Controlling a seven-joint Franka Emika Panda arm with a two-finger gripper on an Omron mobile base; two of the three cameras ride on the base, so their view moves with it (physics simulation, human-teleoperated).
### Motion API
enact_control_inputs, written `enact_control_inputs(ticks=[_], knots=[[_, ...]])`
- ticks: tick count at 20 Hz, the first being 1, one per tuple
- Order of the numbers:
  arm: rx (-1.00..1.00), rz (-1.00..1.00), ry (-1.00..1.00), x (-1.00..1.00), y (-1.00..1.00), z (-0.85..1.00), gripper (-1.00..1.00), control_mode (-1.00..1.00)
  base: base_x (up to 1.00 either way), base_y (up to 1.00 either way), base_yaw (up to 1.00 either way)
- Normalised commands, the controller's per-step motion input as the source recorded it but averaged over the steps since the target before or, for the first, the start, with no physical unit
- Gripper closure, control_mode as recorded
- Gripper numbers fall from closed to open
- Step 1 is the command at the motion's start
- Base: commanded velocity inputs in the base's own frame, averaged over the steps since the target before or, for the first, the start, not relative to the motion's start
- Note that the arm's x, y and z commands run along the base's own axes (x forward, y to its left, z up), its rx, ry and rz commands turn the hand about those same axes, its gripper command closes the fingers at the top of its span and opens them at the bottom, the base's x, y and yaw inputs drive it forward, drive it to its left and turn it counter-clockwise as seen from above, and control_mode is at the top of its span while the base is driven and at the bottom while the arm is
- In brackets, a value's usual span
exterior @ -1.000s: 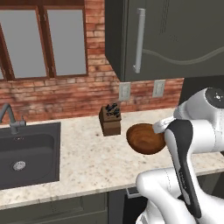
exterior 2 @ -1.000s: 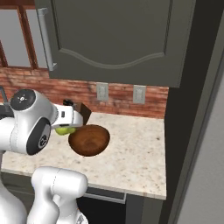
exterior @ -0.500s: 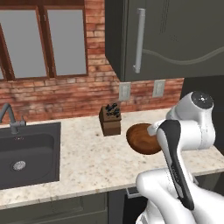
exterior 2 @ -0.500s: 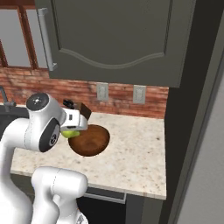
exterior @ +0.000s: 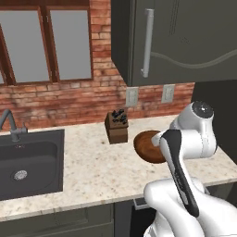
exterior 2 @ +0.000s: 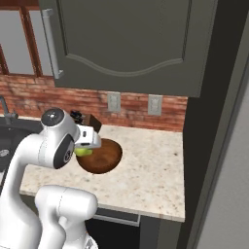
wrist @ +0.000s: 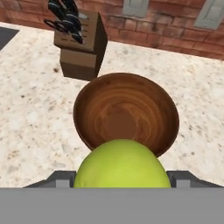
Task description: Take the eggplant, tangerine, and pear from the freezer and place them in the bowl on the counter.
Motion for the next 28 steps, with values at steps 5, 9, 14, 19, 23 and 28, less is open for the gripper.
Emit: enact_control_inputs(ticks=[5,9,14,19,23,28], knots=[[0.00,0.00,0.00,0.20,0.00,-0.40,1.00,-1.00,0.00,0.00,0.00],[0.00,0.00,0.00,0.26,0.00,-0.31,1.00,-1.00,0.00,0.00,0.00],[0.00,0.00,0.00,0.24,0.00,-0.23,1.00,-1.00,0.00,0.00,0.00],[0.00,0.00,0.00,0.17,-0.05,-0.24,1.00,-1.00,0.00,0.00,0.00],[0.00,0.00,0.02,0.20,-0.06,-0.21,1.00,-1.00,0.00,0.00,0.00],[0.00,0.00,0.03,0.19,-0.01,-0.23,1.00,-1.00,0.00,0.00,0.00]])
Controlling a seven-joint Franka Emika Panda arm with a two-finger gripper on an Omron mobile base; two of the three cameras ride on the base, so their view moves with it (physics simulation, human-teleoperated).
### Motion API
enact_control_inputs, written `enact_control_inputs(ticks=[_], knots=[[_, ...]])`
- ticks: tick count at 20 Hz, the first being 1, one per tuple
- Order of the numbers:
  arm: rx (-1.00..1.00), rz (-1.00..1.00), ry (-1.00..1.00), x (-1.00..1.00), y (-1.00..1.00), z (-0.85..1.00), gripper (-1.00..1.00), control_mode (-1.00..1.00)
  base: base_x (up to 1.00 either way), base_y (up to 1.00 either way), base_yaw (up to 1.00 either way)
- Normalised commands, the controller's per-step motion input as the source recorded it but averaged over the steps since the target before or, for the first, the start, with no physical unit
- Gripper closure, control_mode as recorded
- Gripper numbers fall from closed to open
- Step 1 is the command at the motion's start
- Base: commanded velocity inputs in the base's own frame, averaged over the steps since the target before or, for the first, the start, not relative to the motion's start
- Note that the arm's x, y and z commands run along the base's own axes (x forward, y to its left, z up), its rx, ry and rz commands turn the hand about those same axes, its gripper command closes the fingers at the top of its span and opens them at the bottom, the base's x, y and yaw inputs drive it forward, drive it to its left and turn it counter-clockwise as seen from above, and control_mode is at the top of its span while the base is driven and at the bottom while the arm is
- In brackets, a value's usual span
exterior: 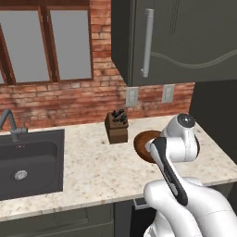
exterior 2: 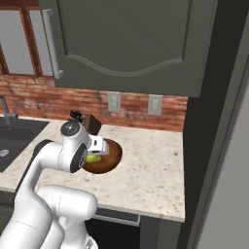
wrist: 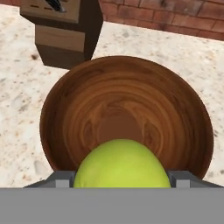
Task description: Take the eggplant, tangerine, and pear from the freezer and place them in the bowl on the counter.
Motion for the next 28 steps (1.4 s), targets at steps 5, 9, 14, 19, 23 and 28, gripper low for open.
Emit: enact_control_inputs(ticks=[5,9,14,19,23,28], knots=[[0.00,0.00,0.02,0.10,0.00,-0.26,1.00,-1.00,0.00,0.00,0.00],[0.00,0.00,0.02,0.01,0.00,-0.31,1.00,-1.00,0.00,0.00,0.00],[0.00,0.00,0.02,0.02,0.00,-0.41,-1.00,-1.00,0.00,0.00,0.00],[0.00,0.00,0.00,0.00,0.00,-0.29,-1.00,-1.00,0.00,0.00,0.00],[0.00,0.00,0.00,0.00,0.00,-0.12,-1.00,-1.00,0.00,0.00,0.00],[0.00,0.00,-0.08,-0.21,0.00,0.16,-1.00,-1.00,0.00,0.00,0.00]])
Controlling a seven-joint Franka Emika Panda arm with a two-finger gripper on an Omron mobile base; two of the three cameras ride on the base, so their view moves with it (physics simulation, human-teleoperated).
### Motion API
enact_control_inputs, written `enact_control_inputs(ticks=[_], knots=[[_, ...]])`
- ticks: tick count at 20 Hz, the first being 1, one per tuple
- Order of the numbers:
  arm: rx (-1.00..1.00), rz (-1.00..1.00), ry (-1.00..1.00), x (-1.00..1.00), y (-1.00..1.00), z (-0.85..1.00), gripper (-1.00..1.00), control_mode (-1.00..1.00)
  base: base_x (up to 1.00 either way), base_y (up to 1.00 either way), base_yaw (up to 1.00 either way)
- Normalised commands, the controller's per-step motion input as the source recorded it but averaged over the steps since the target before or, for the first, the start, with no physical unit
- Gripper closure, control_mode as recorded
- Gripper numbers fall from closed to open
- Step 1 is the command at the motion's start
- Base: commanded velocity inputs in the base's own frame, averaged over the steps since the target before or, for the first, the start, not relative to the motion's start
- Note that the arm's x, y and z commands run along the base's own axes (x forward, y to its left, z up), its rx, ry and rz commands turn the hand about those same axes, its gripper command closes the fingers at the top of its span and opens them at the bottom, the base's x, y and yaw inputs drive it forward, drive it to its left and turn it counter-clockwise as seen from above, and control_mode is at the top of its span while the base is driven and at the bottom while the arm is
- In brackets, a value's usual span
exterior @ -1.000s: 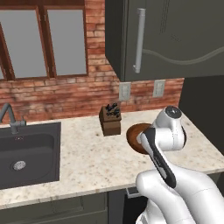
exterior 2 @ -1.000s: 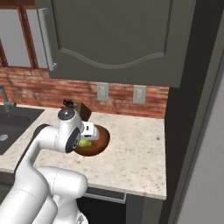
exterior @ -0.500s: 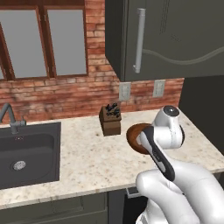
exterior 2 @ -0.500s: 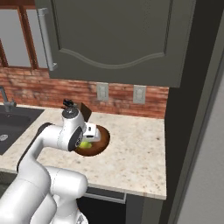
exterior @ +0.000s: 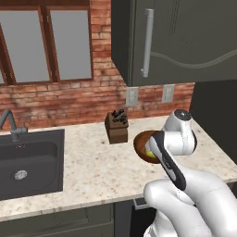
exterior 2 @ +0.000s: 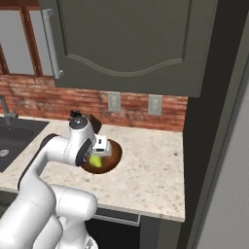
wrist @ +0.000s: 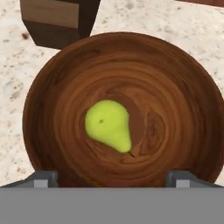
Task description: Take the eggplant, tangerine, and pear from the freezer and place them in the bowl on the counter.
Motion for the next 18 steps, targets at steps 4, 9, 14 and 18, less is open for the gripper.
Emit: enact_control_inputs(ticks=[4,9,14,18], knots=[[0.00,0.00,-0.15,-0.59,0.00,0.63,-1.00,-1.00,0.00,0.00,0.00],[0.00,-0.02,-0.12,-0.74,0.00,0.76,-1.00,-1.00,0.00,0.00,0.00],[0.00,-0.07,-0.03,-0.65,0.07,0.99,-1.00,-1.00,0.00,0.00,0.00],[0.00,-0.05,0.01,-0.63,0.00,0.75,-1.00,-1.00,0.00,0.00,0.00]])
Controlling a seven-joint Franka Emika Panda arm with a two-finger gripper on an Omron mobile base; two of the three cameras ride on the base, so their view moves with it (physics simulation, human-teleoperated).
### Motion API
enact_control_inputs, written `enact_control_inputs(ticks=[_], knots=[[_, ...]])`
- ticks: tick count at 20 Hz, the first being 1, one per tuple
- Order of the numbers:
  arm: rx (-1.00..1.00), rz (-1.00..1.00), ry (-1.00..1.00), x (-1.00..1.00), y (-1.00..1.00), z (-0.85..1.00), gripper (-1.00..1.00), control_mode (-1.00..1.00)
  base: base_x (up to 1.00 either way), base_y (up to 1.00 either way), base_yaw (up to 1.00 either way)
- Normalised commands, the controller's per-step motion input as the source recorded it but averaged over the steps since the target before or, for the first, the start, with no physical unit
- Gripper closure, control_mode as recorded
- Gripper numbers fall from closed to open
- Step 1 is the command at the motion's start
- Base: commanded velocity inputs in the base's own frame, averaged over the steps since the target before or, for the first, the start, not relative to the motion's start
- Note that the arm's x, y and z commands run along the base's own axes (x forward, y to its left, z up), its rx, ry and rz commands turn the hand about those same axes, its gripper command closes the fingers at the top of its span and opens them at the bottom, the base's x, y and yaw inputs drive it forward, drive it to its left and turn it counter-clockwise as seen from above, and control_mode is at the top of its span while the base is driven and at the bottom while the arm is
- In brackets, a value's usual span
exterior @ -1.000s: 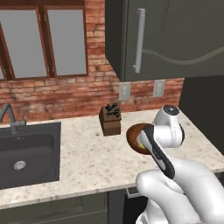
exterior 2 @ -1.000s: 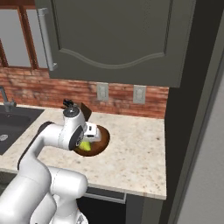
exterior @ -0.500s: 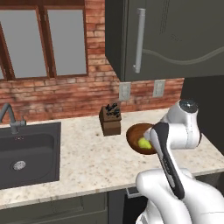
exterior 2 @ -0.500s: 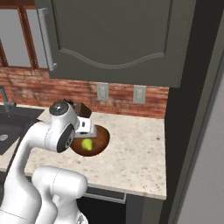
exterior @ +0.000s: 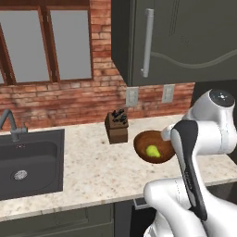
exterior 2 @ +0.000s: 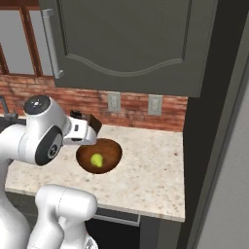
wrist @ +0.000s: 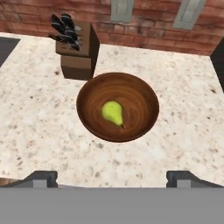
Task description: Take the eggplant, tangerine, and pear from the freezer and place them in the bowl on the counter.
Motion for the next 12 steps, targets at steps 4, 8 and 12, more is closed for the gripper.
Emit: enact_control_inputs(ticks=[4,8,12], knots=[[0.00,-0.02,0.00,-0.57,0.01,0.19,-1.00,-1.00,0.00,0.00,0.00],[0.02,0.00,0.00,-0.41,0.03,0.00,-1.00,-1.00,0.00,0.00,0.00],[0.07,0.00,-0.05,-0.42,0.00,0.00,-1.00,-1.00,0.00,0.00,0.00]])
